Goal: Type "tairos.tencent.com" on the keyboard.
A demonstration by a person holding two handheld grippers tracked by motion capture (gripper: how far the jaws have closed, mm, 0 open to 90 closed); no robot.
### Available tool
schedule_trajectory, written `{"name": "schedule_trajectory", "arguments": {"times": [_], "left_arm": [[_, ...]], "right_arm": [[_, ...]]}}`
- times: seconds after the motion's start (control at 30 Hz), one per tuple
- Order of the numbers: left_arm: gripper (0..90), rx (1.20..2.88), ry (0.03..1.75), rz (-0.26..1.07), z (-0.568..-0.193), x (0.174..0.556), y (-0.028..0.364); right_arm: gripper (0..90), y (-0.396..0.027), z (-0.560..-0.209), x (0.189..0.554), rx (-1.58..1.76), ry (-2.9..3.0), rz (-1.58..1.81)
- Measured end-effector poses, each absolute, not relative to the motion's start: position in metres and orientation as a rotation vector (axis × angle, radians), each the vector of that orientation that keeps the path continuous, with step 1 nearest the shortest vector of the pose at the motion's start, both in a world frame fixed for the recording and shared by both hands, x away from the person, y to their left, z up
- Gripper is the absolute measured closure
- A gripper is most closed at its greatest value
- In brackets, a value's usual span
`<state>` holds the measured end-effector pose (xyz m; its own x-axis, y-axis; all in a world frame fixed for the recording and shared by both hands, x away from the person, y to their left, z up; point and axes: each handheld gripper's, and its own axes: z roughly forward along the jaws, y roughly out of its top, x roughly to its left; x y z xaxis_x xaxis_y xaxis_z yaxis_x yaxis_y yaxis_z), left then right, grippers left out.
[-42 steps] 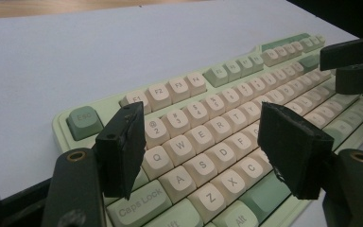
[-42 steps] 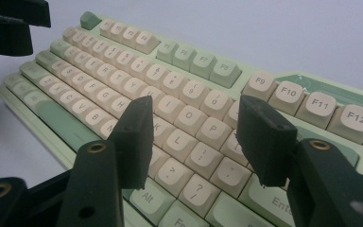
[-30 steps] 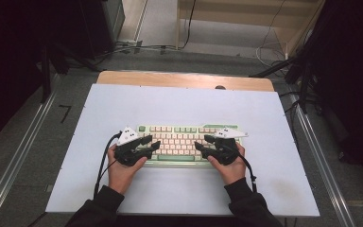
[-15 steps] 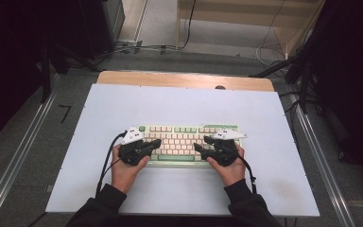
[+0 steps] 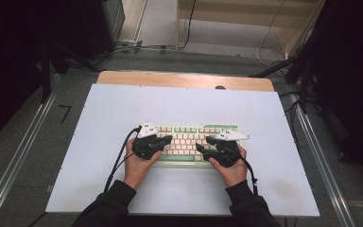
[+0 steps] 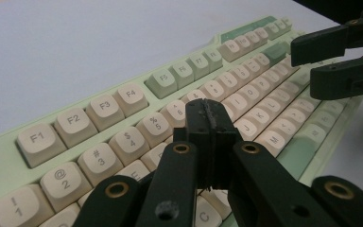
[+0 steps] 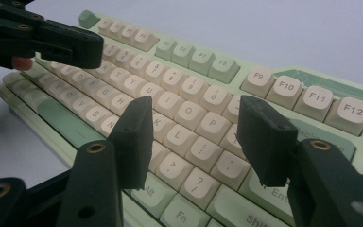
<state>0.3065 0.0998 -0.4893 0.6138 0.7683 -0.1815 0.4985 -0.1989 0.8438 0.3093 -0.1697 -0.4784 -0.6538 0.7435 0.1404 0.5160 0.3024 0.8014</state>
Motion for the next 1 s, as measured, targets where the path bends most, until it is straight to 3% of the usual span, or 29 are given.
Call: {"name": "schedule_trajectory", "arguments": {"times": [1.0], "left_arm": [[90.0, 1.935, 1.054, 0.356, -0.496, 0.318, 0.091]], "right_arm": [[39.9, -0.169, -0.478, 0.31, 1.152, 2.313, 1.279]]}}
